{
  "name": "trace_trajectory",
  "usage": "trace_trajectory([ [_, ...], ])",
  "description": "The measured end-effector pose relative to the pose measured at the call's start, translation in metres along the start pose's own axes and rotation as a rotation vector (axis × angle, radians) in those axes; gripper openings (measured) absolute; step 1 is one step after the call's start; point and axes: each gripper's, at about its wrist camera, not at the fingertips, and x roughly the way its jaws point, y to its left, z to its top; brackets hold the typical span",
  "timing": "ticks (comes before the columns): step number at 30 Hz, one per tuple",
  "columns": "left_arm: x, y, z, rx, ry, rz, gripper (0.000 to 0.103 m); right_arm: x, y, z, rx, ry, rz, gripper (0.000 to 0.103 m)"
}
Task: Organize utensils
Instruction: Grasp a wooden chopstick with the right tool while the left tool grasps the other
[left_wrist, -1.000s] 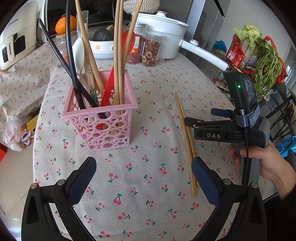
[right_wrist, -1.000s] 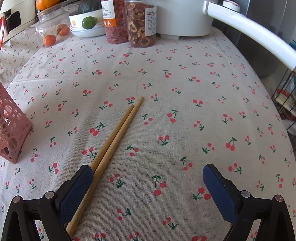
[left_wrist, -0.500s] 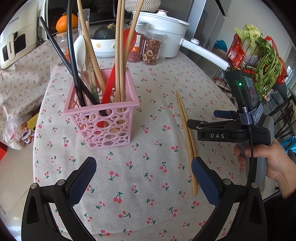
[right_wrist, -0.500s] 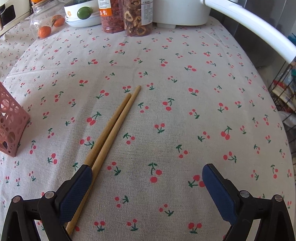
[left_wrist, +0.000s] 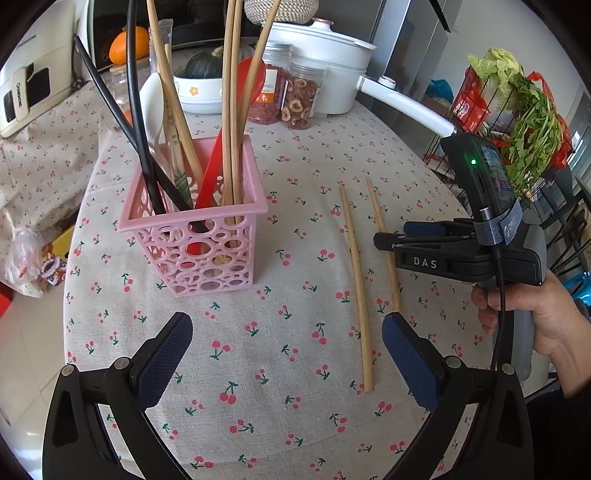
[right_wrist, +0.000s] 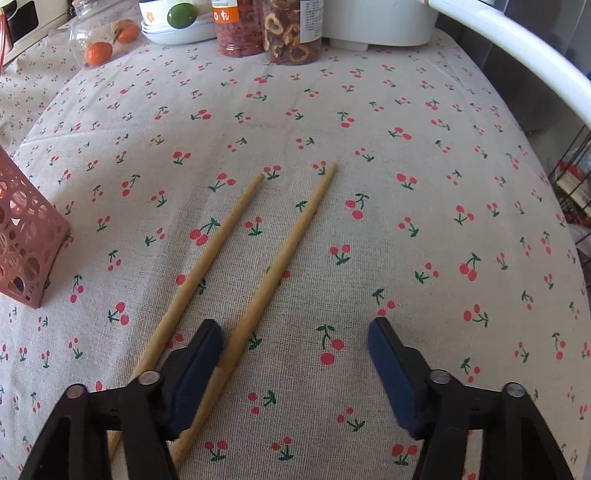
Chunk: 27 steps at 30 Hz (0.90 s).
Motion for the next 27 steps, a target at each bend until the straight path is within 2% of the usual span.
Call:
trace_trajectory([
  [1, 0.000, -0.003, 0.000, 0.004, -0.003, 0.001, 0.103, -0.001, -0.001, 0.000, -0.001, 0.003, 0.002, 0.046],
  [3, -0.001, -0.009, 0.001, 0.016, -0.014, 0.001, 0.103, -0.004, -0.004, -0.001, -0.001, 0.019, 0.007, 0.018],
  [5, 0.000, -0.017, 0.002, 0.028, -0.014, 0.001, 0.103, -0.007, -0.011, -0.004, 0.022, 0.041, 0.017, 0.010],
  [10, 0.015, -0.047, 0.017, 0.040, 0.074, 0.017, 0.103, -0.015, -0.037, -0.013, 0.109, 0.075, 0.043, 0.006],
  [14, 0.038, -0.074, 0.030, 0.094, 0.121, 0.126, 0.102, -0.030, -0.057, -0.016, 0.164, 0.050, 0.050, 0.006],
  [16, 0.054, -0.079, 0.039, 0.072, 0.149, 0.137, 0.097, -0.040, -0.066, -0.017, 0.183, 0.032, 0.068, 0.006],
  [19, 0.076, -0.080, 0.056, 0.020, 0.185, 0.113, 0.082, -0.050, -0.078, -0.019, 0.207, 0.013, 0.089, 0.006],
  [22, 0.093, -0.081, 0.070, 0.012, 0.195, 0.123, 0.064, -0.056, -0.093, -0.020, 0.249, 0.005, 0.118, 0.006],
  [24, 0.102, -0.081, 0.076, 0.018, 0.205, 0.129, 0.043, -0.059, -0.100, -0.020, 0.264, -0.002, 0.132, 0.006],
  [27, 0.117, -0.079, 0.083, -0.009, 0.238, 0.117, 0.028, -0.061, -0.109, -0.020, 0.280, -0.010, 0.147, 0.006],
])
